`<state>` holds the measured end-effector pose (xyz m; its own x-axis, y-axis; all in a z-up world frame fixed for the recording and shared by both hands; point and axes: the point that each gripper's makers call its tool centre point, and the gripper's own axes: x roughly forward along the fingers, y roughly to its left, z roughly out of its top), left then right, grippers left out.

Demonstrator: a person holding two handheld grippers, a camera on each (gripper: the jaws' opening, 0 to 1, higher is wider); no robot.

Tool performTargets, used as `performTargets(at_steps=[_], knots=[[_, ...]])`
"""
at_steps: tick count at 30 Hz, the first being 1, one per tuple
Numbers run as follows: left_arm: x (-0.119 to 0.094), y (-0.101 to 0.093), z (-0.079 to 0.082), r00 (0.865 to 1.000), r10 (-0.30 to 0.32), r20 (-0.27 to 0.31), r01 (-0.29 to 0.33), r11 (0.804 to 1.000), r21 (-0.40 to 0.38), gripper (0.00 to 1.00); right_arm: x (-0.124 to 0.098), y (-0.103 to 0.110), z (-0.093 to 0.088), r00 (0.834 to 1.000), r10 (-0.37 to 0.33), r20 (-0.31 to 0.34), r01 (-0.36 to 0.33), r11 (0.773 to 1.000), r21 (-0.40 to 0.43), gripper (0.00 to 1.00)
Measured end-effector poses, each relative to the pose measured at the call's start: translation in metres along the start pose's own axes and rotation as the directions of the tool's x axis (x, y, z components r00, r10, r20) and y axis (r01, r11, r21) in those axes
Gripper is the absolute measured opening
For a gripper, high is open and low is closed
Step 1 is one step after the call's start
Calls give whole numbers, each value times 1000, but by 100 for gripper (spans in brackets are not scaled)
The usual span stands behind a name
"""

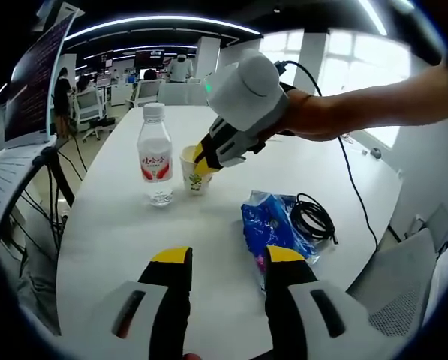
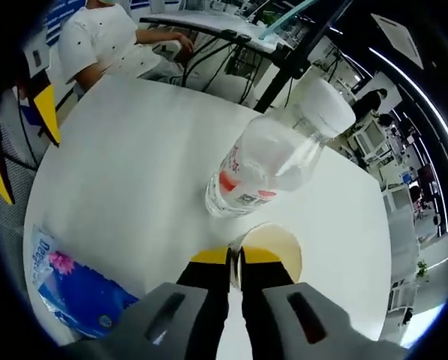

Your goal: Arrange the tabletop items into an orderly group along one side of the table until the central work area is clear of visible clutter.

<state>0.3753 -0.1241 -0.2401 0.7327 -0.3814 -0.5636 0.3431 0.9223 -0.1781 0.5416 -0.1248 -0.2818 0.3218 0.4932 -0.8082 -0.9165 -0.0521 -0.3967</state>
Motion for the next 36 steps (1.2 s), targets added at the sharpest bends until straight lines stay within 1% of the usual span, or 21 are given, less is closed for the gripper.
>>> performTargets(at_steps=[3,7,12,17,20,24,26,29,32,36], knots=[[0,1,0,1000,1,1,-1,1000,-2,37,0,0,2,1000,-5,7,5,1000,2,2],[-1,1,1,1000,3,4,-3,1000,-3,37,-1,3,1,1000,-2,-1,2,1000,2,7],[-1,2,3,1000,2,9,-2,1000,-2,37,-6,3,1,1000,-10,-5,10,1000,-1,7],[-1,1,5,1000,1,15,-1,1000,-3,37,-16,0,1,1000,-29,4,29,1000,2,8],[-2,0,6,1000,0,18,0,1000,1,37,-26,0,3,999,-40,25,40,999,-2,11],[-3,-1,8,1000,1,25,-1,1000,-4,37,-35,-1,3,998,-55,37,56,998,-6,12],[-4,-3,8,1000,1,27,-1,1000,-6,37,-39,-1,1,997,-63,38,63,998,-1,12],[-6,-4,8,1000,3,30,-3,1000,-2,37,-47,3,-6,997,-77,24,77,997,-3,13],[-7,-6,10,999,5,36,-5,1000,-3,37,-55,7,-7,996,-86,32,86,996,8,13],[-8,-7,13,999,5,45,-4,1000,-7,37,-70,18,-17,994,-100,31,98,994,56,14]])
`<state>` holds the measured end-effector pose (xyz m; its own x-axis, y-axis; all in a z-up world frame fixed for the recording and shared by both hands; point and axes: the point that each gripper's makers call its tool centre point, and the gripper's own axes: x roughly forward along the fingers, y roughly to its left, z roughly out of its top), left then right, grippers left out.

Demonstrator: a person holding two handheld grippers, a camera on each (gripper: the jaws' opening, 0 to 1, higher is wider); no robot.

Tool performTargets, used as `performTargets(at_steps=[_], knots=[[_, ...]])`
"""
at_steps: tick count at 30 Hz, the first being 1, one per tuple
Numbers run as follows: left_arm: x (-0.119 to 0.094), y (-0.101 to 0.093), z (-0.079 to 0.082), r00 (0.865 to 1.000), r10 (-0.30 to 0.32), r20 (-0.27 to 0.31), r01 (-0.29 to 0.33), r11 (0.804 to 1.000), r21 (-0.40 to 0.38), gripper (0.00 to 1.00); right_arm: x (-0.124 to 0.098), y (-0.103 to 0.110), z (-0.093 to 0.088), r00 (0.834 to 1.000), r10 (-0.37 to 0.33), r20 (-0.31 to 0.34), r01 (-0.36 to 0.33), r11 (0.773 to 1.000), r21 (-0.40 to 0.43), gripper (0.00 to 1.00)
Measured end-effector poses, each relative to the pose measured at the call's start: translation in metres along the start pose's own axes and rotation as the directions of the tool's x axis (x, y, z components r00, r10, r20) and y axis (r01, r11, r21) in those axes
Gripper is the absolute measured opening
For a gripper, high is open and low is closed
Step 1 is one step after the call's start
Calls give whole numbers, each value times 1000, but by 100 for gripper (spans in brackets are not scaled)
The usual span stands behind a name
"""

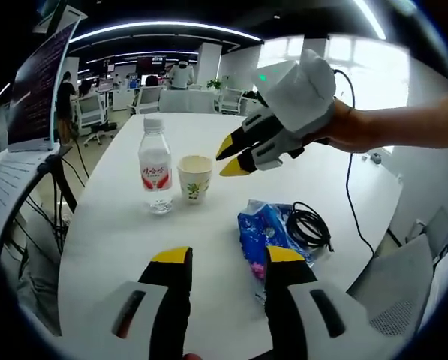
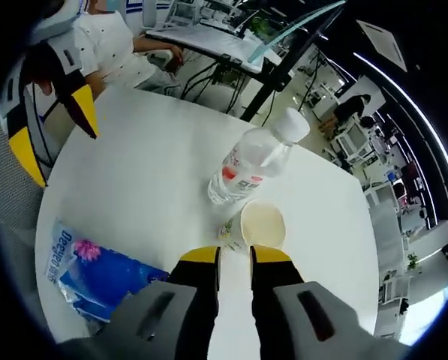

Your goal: Arrange the tabletop items into an orderly group along one side of the table until the central work area is clear of visible clutter.

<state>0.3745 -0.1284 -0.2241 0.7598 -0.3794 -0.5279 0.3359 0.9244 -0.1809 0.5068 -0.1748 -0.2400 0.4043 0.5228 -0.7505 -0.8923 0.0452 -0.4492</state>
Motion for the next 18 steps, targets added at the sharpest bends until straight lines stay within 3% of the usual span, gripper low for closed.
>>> performTargets(at_steps=[18], knots=[[-1,-17,-3,1000,-8,7,8,1000,-15,36,-60,49,-67,998,-40,-53,48,984,169,15]])
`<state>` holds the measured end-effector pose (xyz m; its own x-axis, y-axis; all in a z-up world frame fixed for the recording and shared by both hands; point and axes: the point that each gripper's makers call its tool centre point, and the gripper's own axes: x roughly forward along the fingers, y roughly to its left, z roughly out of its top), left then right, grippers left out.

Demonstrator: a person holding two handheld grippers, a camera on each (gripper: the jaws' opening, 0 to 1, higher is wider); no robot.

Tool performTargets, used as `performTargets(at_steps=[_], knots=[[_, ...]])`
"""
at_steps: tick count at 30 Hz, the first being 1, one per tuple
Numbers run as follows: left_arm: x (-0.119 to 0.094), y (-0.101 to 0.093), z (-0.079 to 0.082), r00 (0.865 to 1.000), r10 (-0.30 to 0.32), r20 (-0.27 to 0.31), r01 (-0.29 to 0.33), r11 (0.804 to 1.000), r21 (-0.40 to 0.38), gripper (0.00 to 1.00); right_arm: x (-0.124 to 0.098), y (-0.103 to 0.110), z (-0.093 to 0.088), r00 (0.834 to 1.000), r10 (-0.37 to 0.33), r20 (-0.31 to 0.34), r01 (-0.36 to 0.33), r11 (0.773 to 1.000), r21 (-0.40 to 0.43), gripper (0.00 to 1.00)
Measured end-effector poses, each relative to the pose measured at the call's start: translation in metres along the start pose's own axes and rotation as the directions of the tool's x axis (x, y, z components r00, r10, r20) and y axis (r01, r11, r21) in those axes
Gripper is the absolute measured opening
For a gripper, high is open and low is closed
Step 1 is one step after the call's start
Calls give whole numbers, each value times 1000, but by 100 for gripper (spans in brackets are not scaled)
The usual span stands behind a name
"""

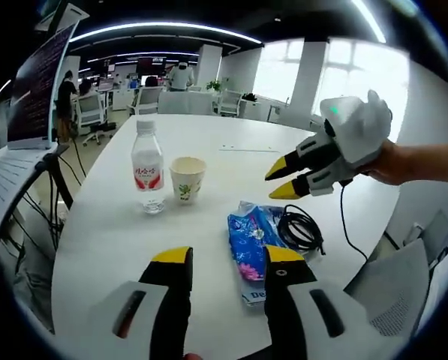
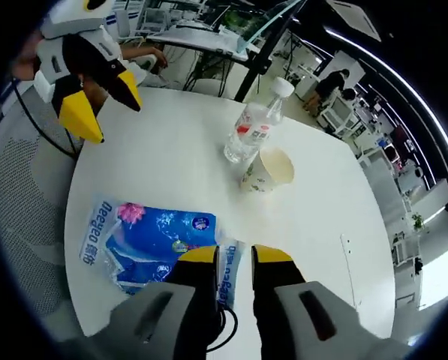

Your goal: Arrange the tabletop items into an orderly group along one side of the table until the central work area is clear of visible clutter.

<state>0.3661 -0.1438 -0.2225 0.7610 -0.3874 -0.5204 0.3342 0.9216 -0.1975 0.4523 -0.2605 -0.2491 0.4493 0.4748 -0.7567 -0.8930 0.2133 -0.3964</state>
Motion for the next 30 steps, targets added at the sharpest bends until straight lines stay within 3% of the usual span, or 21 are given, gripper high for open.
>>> performTargets(at_steps=[10,30], knots=[[-1,-6,-4,1000,3,-2,-3,1000,-16,36,-21,20,-36,1000,-18,-24,21,995,96,15],[1,-24,-19,1000,-10,-30,8,999,-35,35,-46,50,-83,998,-28,-63,42,970,239,14]])
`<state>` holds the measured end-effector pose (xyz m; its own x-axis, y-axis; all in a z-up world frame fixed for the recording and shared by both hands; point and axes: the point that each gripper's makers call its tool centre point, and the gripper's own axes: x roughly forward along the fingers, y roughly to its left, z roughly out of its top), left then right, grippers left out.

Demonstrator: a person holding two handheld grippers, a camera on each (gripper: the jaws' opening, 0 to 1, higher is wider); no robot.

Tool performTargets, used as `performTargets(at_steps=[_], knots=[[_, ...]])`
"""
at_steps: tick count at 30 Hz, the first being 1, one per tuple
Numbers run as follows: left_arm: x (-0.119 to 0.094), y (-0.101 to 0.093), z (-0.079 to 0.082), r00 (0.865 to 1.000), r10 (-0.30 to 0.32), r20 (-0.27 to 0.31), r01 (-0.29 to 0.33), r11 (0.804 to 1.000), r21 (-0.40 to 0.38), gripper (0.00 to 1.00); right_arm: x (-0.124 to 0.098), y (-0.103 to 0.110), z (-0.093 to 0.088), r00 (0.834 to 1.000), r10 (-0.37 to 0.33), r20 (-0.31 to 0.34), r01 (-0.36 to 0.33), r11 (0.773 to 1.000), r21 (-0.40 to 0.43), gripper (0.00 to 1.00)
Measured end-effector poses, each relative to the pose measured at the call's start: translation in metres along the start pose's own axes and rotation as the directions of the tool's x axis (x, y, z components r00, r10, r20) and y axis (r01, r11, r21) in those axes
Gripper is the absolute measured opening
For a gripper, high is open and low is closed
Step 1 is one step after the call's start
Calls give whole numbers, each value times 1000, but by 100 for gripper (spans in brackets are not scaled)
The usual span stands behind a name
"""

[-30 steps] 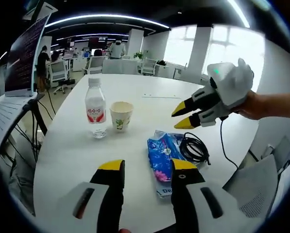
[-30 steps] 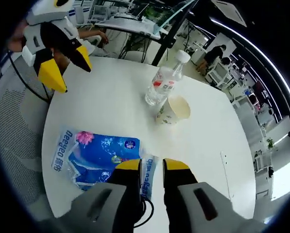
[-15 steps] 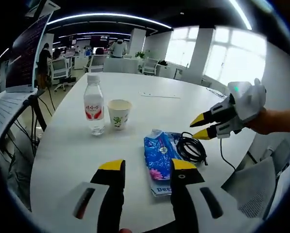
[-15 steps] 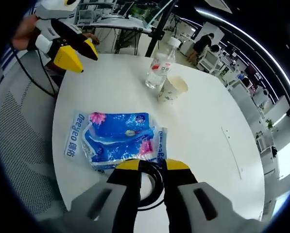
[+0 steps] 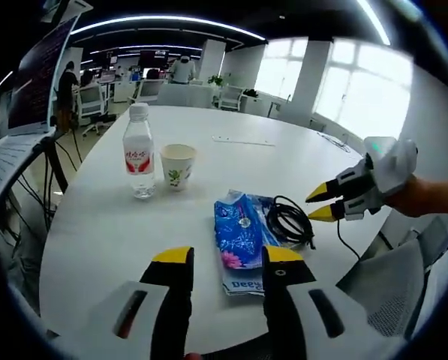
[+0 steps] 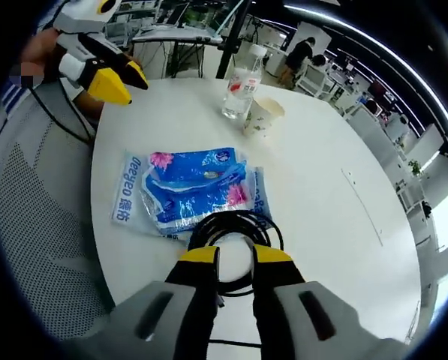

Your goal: Arrange the tabletop items into an orderly group along one side of the table until the central work area is clear of visible clutter.

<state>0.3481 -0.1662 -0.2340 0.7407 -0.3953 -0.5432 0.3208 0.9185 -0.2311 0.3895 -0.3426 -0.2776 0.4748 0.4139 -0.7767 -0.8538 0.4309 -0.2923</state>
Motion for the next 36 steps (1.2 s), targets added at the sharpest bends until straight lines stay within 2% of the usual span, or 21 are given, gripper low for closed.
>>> performTargets(at_steps=[6,12,17,26,36], knots=[[4,-11,-3,1000,-24,-16,25,999,27,35,2,7,-14,999,18,-30,-16,998,61,15],[4,-12,1,999,-29,-15,30,999,34,36,3,16,-19,999,43,-24,-40,991,124,18],[5,-12,3,999,-30,-12,31,999,38,36,11,25,-19,996,86,0,-83,967,241,22],[3,-10,6,1000,-20,-1,20,999,29,36,19,23,-18,996,92,5,-90,957,276,23],[3,-8,11,1000,-9,11,8,1000,20,36,30,26,-17,993,116,-2,-111,954,277,21]])
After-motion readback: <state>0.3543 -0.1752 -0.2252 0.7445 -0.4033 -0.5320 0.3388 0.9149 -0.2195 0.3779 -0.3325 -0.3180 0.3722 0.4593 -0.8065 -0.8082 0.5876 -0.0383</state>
